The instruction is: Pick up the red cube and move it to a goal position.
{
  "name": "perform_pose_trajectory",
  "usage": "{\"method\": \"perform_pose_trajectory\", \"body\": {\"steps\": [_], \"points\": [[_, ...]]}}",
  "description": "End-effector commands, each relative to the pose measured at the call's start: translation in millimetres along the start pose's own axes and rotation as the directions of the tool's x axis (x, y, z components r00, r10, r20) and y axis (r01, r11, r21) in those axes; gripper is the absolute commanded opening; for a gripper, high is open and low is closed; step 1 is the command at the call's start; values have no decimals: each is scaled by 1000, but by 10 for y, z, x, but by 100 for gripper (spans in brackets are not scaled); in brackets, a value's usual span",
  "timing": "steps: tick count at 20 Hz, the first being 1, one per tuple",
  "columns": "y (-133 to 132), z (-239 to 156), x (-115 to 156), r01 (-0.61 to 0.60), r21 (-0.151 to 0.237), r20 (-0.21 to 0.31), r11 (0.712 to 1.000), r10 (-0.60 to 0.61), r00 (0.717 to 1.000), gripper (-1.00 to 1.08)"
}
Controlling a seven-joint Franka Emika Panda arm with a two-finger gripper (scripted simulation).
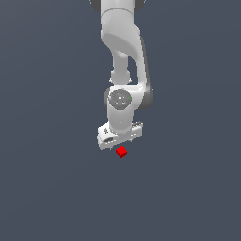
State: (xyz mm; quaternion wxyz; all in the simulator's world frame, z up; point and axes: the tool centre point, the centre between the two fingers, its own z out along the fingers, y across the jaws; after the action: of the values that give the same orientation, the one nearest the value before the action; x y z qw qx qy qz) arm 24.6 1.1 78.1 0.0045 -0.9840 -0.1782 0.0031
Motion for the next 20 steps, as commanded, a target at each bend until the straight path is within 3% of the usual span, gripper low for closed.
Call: {"method": "perform_pose_trajectory", "body": {"steps": [1, 8, 15, 16, 20], "points": [[9, 163, 46, 66, -2, -2, 998, -66, 998, 100], [20, 476, 139, 190, -8, -3, 982, -190, 982, 100], [23, 583, 174, 232, -10, -2, 973, -232, 973, 100], [23, 583, 174, 232, -10, -2, 973, -232, 973, -100], [23, 583, 174, 232, -10, -2, 973, -232, 973, -100]]}}
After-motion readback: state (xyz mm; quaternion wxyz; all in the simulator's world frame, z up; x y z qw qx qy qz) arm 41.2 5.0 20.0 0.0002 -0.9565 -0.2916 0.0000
